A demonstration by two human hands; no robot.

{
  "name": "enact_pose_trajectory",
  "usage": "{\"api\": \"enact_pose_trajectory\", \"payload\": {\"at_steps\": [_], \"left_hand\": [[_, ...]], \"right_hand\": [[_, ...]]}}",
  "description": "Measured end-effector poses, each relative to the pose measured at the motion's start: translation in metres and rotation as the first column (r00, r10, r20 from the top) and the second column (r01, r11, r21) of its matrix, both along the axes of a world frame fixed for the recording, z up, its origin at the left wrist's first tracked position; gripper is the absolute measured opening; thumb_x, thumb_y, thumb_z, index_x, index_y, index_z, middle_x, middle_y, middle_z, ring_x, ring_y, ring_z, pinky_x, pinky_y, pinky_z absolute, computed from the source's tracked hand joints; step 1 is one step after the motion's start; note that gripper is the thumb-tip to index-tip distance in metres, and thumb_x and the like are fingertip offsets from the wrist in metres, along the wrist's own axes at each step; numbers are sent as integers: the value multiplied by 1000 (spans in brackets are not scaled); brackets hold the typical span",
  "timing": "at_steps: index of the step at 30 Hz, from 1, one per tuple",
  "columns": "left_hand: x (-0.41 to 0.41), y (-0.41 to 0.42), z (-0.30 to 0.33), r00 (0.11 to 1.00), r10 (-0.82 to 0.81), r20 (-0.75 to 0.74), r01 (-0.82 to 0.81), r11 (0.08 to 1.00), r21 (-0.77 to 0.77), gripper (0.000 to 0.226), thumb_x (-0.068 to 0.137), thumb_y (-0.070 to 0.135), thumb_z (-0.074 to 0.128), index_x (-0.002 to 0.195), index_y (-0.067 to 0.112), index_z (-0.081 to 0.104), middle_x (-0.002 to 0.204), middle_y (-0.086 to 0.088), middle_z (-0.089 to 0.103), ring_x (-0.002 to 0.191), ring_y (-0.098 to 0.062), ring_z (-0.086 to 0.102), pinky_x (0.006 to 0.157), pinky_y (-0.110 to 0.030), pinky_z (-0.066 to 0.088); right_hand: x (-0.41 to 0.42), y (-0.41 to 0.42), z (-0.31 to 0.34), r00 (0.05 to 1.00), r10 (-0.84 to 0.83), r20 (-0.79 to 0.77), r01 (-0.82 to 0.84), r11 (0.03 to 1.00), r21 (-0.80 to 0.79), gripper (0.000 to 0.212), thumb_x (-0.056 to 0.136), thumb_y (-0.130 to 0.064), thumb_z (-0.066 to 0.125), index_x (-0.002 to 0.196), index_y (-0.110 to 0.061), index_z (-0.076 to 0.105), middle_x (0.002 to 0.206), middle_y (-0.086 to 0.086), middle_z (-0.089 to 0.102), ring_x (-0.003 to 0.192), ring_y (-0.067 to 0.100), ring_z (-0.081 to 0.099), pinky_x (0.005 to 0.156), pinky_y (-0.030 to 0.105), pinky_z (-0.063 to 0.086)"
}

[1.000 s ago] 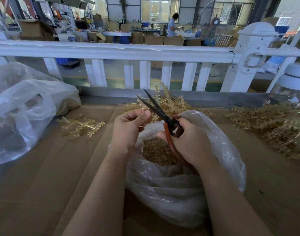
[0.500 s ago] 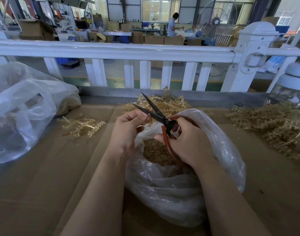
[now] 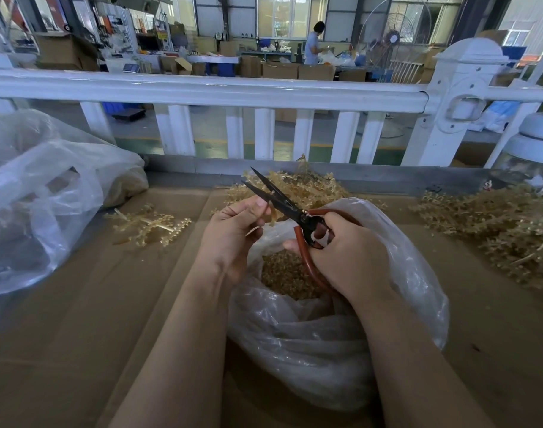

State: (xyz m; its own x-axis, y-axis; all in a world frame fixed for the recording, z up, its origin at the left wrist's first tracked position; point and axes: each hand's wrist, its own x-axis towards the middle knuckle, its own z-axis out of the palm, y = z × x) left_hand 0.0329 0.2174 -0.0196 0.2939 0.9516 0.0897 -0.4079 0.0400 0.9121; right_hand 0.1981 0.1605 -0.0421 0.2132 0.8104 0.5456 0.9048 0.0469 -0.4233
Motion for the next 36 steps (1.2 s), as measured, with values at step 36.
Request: {"api": "enact_pose_trajectory", "payload": {"at_steps": [36], "left_hand": [[8, 2, -7, 957, 71, -280, -19, 983, 183, 18, 87, 17, 72, 70, 22, 74, 69, 7, 70, 60, -1, 57, 56, -9, 43]], "right_hand": [[-5, 9, -6, 859, 118, -497, -141, 990, -9, 55, 68, -81, 62, 79, -29, 73, 72, -16, 72, 71, 1, 68, 64, 24, 56]]}}
